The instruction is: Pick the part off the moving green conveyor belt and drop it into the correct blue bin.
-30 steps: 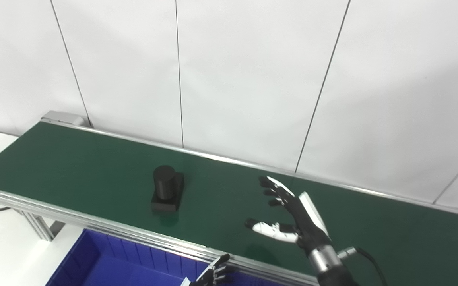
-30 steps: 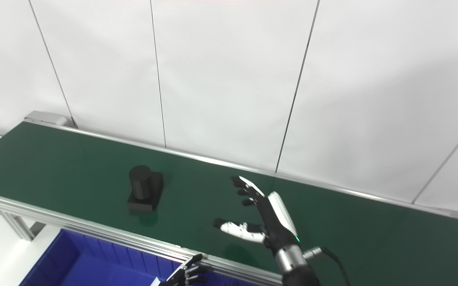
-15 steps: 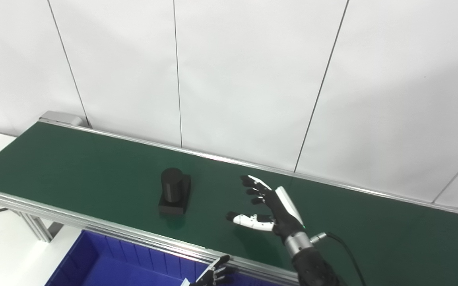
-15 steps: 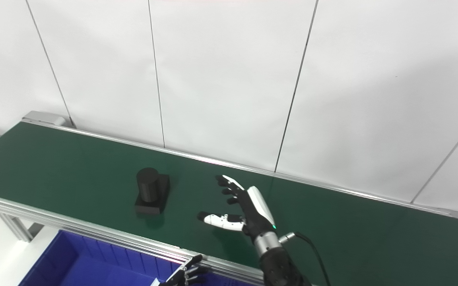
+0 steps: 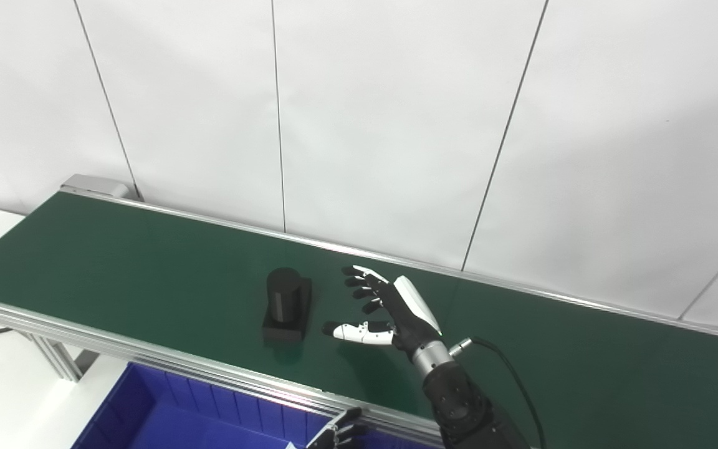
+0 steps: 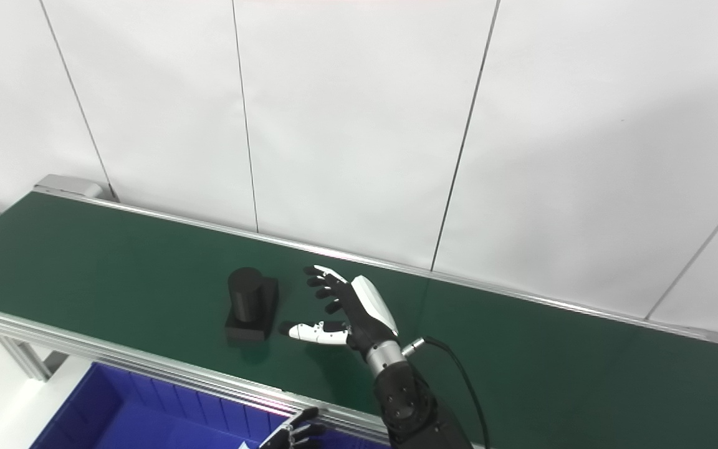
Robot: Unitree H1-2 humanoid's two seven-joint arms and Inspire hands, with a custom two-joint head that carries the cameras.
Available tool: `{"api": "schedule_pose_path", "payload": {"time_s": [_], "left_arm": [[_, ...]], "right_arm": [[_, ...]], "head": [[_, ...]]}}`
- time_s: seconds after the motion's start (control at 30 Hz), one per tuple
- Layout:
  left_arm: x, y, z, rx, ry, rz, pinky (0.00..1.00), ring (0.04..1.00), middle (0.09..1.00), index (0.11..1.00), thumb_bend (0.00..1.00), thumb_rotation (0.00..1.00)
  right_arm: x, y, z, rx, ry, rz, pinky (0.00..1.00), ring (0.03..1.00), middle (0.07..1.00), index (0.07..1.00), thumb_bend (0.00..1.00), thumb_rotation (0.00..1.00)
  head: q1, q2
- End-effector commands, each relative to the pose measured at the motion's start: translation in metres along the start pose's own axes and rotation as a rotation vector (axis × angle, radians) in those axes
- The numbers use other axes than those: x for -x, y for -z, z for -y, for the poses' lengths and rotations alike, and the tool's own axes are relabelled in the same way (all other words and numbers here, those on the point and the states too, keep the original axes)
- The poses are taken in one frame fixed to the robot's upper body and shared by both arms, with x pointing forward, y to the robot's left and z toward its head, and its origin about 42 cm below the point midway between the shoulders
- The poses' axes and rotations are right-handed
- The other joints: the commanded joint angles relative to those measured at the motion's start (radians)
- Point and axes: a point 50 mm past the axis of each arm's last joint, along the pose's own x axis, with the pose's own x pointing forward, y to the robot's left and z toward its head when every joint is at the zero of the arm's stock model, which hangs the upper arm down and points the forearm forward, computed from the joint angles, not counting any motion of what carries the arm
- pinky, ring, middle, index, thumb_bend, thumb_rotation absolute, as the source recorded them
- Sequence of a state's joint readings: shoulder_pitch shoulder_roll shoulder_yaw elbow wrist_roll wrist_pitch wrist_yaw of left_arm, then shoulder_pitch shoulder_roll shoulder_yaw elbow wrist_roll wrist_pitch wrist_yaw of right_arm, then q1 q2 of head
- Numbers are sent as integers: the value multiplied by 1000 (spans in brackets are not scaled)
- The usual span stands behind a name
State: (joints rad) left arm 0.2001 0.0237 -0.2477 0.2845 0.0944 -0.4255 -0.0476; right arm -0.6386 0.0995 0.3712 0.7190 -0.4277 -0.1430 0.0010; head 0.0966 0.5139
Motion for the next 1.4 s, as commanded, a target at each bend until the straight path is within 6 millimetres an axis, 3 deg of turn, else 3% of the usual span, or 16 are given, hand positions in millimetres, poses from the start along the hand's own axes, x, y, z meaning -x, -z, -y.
{"api": "schedule_pose_path", "payload": {"time_s": [0.0, 0.7, 1.13, 1.37], "left_arm": [[-6, -13, 5, 3, -1, 82, 723, 806, 848, 852, 787, 522], [-3, -17, 20, 28, 3, 90, 735, 801, 838, 833, 779, 498], [-2, -19, 27, 42, -2, 96, 728, 799, 840, 844, 780, 490], [-1, -20, 29, 45, -1, 99, 732, 796, 835, 852, 781, 497]], "right_arm": [[-21, -38, 9, 31, 30, 133, 671, 785, 833, 856, 715, 393], [-40, -42, 4, 91, 1, 81, 733, 827, 844, 868, 738, 372], [-40, -35, -6, 98, 8, 69, 680, 778, 797, 841, 739, 292], [-37, -32, -12, 95, 32, 64, 664, 744, 767, 804, 737, 195]], "head": [[10, 1], [48, 9], [56, 20], [57, 29]]}}
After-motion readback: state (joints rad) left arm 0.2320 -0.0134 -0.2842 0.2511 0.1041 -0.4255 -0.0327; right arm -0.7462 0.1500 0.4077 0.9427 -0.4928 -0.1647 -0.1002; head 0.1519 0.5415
